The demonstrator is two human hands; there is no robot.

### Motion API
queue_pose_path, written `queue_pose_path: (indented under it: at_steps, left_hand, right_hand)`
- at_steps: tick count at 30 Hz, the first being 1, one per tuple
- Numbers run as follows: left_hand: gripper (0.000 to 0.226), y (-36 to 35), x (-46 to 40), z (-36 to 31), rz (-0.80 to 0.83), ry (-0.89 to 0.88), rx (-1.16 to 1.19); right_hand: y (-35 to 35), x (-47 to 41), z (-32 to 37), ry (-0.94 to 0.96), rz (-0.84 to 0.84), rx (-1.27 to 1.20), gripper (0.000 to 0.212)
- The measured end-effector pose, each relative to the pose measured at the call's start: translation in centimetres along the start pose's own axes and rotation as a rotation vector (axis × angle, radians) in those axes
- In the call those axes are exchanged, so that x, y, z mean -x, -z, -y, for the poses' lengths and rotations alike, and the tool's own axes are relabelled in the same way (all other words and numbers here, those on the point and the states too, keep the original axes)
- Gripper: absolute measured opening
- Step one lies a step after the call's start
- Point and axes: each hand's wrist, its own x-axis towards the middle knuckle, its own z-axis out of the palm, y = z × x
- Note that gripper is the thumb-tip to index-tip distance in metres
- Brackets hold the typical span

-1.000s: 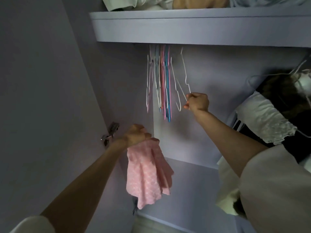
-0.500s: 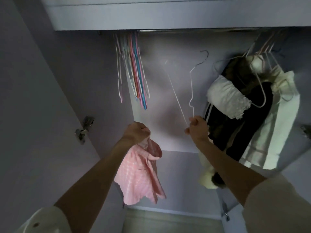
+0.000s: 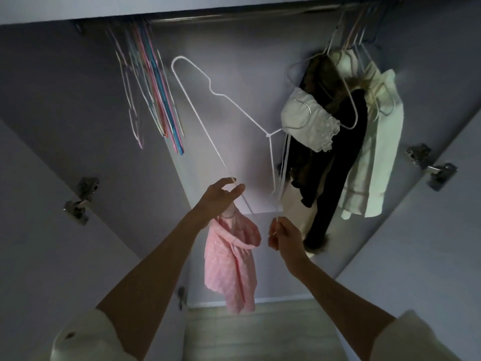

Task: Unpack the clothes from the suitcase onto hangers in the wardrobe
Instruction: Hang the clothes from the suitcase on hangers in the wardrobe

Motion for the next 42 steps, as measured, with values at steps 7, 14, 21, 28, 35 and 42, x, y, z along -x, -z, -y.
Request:
queue_pose_path:
  at_steps: [7, 14, 21, 28, 35, 42]
  left_hand:
    - [0.032, 0.2, 0.9, -1.4, -0.036, -0.177, 0.081]
    - [0.027, 1.5, 1.7, -2.3, 0.019, -0.218, -0.068]
    - [0.027, 4.2, 2.6, -1.3, 0.099, -0.245, -0.194]
    - [0.024, 6.6, 3.6, -0.2, 0.172, -0.167, -0.185]
    - [0.031, 9.3, 4.3, 1.3, -0.072, -0.246, -0.147]
    - [0.03, 11.4, 6.5, -1.8, -0.19, -0.261, 0.306]
  right_hand:
    - [1.1, -0.8, 1.9, 0.039, 0.183, 0.163, 0.02]
    - [1.0, -3.5, 9.2, 0.008, 0.297, -0.424, 0.034]
    - [-0.1, -5.2, 13.5, -0.167, 0.208, -0.954, 0.036]
    - [-3.6, -4.5, 14.3, -0.221, 0.028, -1.066, 0.037]
    - [-7.3, -3.6, 14.2, -0.127, -0.029, -0.964, 0.038]
    - [-9.1, -3.3, 11.4, -0.096, -0.063, -0.838, 0.037]
